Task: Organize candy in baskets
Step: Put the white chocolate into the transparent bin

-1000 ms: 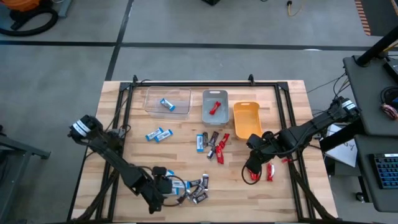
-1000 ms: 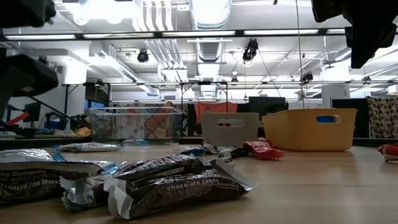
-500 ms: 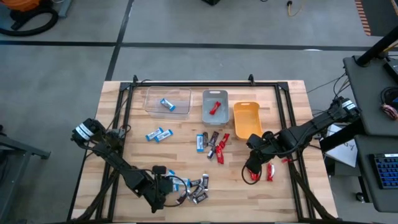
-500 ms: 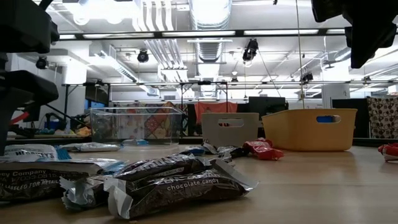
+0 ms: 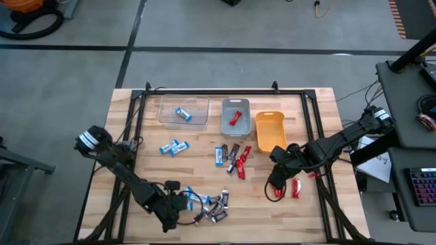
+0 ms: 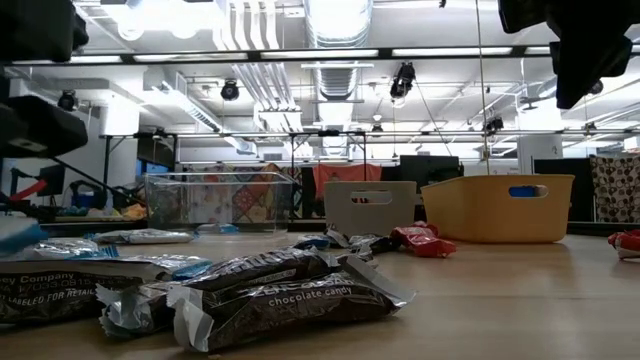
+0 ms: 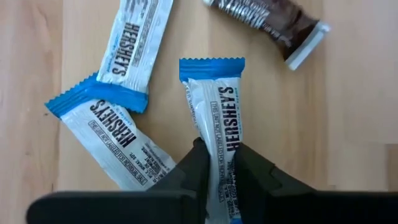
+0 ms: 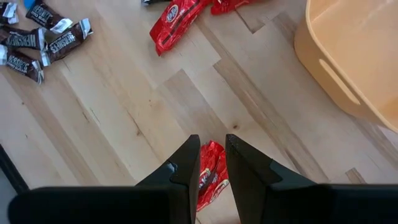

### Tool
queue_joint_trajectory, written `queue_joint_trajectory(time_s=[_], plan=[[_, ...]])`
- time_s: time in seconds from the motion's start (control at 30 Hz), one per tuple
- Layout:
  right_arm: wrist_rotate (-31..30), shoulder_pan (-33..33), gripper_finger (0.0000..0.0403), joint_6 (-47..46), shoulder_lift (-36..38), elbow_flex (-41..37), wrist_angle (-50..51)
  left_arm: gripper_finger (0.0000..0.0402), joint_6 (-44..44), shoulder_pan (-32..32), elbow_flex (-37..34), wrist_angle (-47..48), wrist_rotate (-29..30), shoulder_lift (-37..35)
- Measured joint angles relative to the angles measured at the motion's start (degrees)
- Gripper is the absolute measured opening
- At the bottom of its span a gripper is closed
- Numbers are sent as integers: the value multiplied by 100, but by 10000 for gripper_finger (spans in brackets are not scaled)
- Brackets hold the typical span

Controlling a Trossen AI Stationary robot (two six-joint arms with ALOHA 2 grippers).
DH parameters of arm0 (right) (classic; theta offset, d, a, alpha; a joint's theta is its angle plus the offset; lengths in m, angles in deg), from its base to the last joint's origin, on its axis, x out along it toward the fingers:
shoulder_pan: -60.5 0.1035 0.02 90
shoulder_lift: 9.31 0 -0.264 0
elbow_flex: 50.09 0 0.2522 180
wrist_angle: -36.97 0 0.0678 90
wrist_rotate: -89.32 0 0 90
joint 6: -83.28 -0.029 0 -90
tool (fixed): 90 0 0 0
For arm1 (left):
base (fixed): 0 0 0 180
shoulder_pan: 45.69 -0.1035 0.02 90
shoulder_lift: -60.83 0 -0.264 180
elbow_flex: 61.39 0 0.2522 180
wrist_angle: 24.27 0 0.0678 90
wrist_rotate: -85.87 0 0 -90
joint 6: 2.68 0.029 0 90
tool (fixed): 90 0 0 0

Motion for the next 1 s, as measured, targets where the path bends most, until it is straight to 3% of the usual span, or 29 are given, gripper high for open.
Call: queue_joint_trajectory(time_s=[0.2,0.47,0.7,0.83,1.0], plan=[[-5,0,68,73,0,0,-4,37,192,-1,0,6,87,-489],[-295,0,68,235,-2,0,-42,37,731,-567,0,295,1545,-1723],[-581,0,68,398,-2,0,-320,36,1279,-2166,-1,860,2481,-2738],[-612,0,68,509,-2,0,-384,36,2078,-3372,-7,1023,2374,-3008],[-615,0,68,512,-2,0,-441,36,3046,-4894,-11,1023,1819,-3087]])
